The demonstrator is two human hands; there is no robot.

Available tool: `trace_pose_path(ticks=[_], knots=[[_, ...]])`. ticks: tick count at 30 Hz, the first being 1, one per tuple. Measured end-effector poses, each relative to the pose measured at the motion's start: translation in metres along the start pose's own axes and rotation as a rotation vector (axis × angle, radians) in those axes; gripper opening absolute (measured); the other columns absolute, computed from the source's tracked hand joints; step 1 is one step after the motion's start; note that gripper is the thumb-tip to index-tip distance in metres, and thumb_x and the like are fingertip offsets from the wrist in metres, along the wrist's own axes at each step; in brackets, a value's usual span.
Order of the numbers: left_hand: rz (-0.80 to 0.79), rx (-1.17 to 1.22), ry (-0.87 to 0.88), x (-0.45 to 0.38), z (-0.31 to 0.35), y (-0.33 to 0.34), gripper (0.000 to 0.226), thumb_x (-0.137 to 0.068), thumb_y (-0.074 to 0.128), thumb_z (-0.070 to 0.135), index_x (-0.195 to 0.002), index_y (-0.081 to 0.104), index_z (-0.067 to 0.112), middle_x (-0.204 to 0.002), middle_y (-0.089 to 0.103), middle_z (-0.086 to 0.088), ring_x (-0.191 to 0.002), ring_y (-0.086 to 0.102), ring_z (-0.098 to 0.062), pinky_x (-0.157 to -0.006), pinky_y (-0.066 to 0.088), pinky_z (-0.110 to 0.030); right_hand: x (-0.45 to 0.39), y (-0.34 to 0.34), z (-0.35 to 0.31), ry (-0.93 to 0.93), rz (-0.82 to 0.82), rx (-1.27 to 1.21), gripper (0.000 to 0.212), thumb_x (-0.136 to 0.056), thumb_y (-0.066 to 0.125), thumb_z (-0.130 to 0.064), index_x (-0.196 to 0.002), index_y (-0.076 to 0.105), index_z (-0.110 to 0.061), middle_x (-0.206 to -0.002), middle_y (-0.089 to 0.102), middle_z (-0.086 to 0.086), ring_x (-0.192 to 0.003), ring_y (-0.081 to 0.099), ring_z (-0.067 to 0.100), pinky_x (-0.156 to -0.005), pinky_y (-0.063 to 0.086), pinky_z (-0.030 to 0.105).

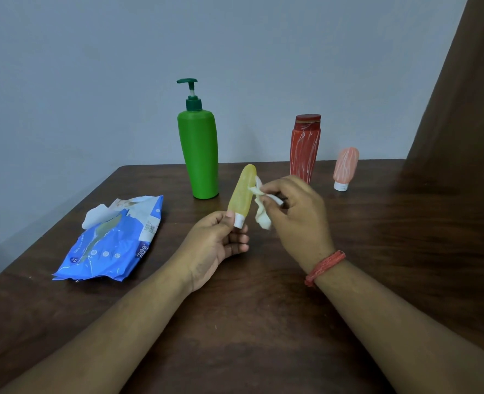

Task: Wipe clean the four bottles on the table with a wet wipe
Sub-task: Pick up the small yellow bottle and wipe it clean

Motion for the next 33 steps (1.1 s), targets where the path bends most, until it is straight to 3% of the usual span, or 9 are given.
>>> trace_pose_path(ticks=[3,6,12,16,20,24,27,31,33], knots=[[0.008,-0.017,0.015,0.002,0.001,0.002,0.021,-0.107,0.047,0.025,-0.104,0.053,0.005,-0.082,0.065,-0.008,-0.068,0.060,-0.017,-0.062,0.056,-0.030,0.001,-0.001,0.002,0.026,0.005,0.032,0.010,-0.088,0.071,-0.007,-0.096,0.070,-0.014,-0.095,0.062,-0.009,-0.086,0.056,0.000,-0.075,0.040,0.006],[-0.003,-0.033,0.028,0.004,0.002,0.004,0.019,-0.107,0.045,0.026,-0.101,0.049,0.008,-0.078,0.065,-0.006,-0.065,0.058,-0.016,-0.061,0.055,-0.030,0.002,0.001,-0.007,-0.073,-0.001,0.083,0.009,-0.087,0.071,-0.005,-0.095,0.072,-0.010,-0.096,0.064,-0.002,-0.087,0.055,0.003,-0.076,0.040,0.008],[-0.020,-0.077,0.050,0.002,0.001,0.004,0.014,-0.108,0.043,0.021,-0.101,0.048,0.010,-0.073,0.064,-0.003,-0.059,0.056,-0.013,-0.058,0.052,-0.029,0.011,0.023,-0.028,-0.334,-0.296,0.259,0.016,-0.090,0.068,-0.006,-0.105,0.073,-0.005,-0.100,0.063,0.006,-0.090,0.063,0.021,-0.076,0.054,0.034],[-0.044,-0.104,0.063,0.002,0.001,0.005,0.023,-0.107,0.044,0.030,-0.094,0.050,0.012,-0.073,0.063,-0.001,-0.059,0.054,-0.012,-0.058,0.051,-0.028,-0.001,0.005,-0.021,-0.240,-0.175,0.290,0.017,-0.086,0.069,0.000,-0.102,0.074,-0.005,-0.097,0.064,0.009,-0.087,0.064,0.025,-0.074,0.056,0.041],[-0.046,-0.065,0.056,0.002,0.001,0.004,0.022,-0.107,0.044,0.029,-0.091,0.049,0.014,-0.073,0.062,-0.003,-0.059,0.053,-0.012,-0.056,0.051,-0.027,0.009,0.018,-0.033,-0.325,-0.306,0.259,0.015,-0.084,0.071,0.000,-0.099,0.075,-0.004,-0.095,0.065,0.011,-0.083,0.065,0.027,-0.071,0.056,0.038],[-0.065,-0.148,0.078,0.003,0.002,0.005,0.022,-0.107,0.044,0.032,-0.097,0.046,0.012,-0.075,0.061,-0.003,-0.061,0.052,-0.013,-0.058,0.049,-0.028,-0.001,0.004,-0.022,-0.179,-0.150,0.230,0.014,-0.088,0.069,-0.003,-0.101,0.074,-0.006,-0.098,0.064,0.008,-0.087,0.062,0.020,-0.076,0.046,0.021],[-0.075,-0.171,0.088,0.002,0.001,0.005,0.021,-0.107,0.045,0.030,-0.098,0.047,0.012,-0.077,0.061,-0.004,-0.061,0.052,-0.013,-0.058,0.049,-0.028,0.009,0.015,-0.033,-0.284,-0.257,0.264,0.014,-0.087,0.070,-0.002,-0.100,0.074,-0.005,-0.095,0.064,0.009,-0.082,0.064,0.023,-0.069,0.052,0.031],[-0.092,-0.222,0.088,0.001,-0.001,0.004,0.023,-0.106,0.046,0.030,-0.090,0.046,0.013,-0.077,0.062,-0.005,-0.062,0.052,-0.013,-0.057,0.048,-0.029,-0.007,-0.005,-0.017,-0.145,-0.095,0.271,0.016,-0.090,0.066,-0.004,-0.104,0.074,-0.005,-0.099,0.064,0.009,-0.088,0.062,0.021,-0.077,0.043,0.020],[-0.098,-0.223,0.086,0.001,-0.001,0.003,0.023,-0.106,0.047,0.031,-0.090,0.047,0.014,-0.077,0.062,-0.004,-0.063,0.053,-0.014,-0.058,0.048,-0.029,-0.005,0.001,-0.021,-0.185,-0.168,0.273,0.015,-0.091,0.066,-0.005,-0.104,0.074,-0.005,-0.098,0.063,0.008,-0.088,0.061,0.020,-0.077,0.048,0.026]])
Point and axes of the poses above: each hand's wrist, its own x-axis away from the middle knuckle, its own y-axis out of the palm, z = x × y, the point moved 6 cm from there along -x, towards the middle knuckle
